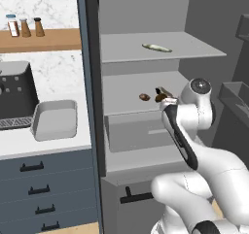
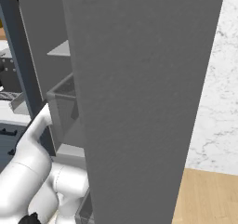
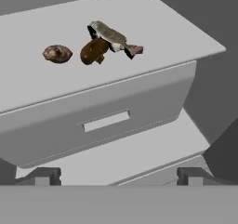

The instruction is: Place one mushroom and one fish in each tupperware on the nearby counter, to pack two identical lunches.

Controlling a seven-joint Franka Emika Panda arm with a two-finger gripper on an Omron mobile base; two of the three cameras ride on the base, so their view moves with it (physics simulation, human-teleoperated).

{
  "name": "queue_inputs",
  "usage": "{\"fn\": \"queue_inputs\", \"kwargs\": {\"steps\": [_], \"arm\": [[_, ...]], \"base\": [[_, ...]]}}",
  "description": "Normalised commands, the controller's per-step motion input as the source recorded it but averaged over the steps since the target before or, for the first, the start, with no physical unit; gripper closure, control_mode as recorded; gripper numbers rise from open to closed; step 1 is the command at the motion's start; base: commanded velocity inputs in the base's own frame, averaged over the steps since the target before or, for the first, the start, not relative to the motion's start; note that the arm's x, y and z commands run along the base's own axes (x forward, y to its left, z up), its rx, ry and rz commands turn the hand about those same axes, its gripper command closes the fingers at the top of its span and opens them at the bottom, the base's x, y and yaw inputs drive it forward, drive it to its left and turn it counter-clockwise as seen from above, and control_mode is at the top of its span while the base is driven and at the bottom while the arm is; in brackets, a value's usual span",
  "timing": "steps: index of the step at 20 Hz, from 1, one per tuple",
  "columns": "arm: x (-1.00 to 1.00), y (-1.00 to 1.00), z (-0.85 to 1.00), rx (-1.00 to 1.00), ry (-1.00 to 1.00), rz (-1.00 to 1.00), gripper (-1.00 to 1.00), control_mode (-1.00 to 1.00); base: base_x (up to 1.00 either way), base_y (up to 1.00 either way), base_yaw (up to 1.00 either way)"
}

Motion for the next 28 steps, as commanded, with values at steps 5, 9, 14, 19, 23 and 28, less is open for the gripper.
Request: {"fn": "queue_inputs", "kwargs": {"steps": [5, 9, 14, 19, 23, 28], "arm": [[0.27, -0.17, 0.00, 0.06, 0.01, -0.01, -1.00, -1.00], [0.33, -0.04, 0.00, 0.11, 0.01, 0.00, -1.00, -1.00], [0.36, 0.00, 0.00, 0.04, 0.03, 0.00, -1.00, -1.00], [0.48, 0.00, 0.00, 0.00, 0.00, 0.00, -1.00, -1.00], [0.42, -0.01, 0.00, 0.00, 0.00, 0.00, -1.00, -1.00], [0.29, -0.07, -0.02, 0.00, 0.00, 0.00, -1.00, -1.00]], "base": [[0.00, 0.00, 0.00], [0.00, 0.00, 0.00], [0.00, 0.00, 0.00], [0.00, 0.00, 0.00], [0.00, 0.00, 0.00], [0.00, 0.00, 0.00]]}}
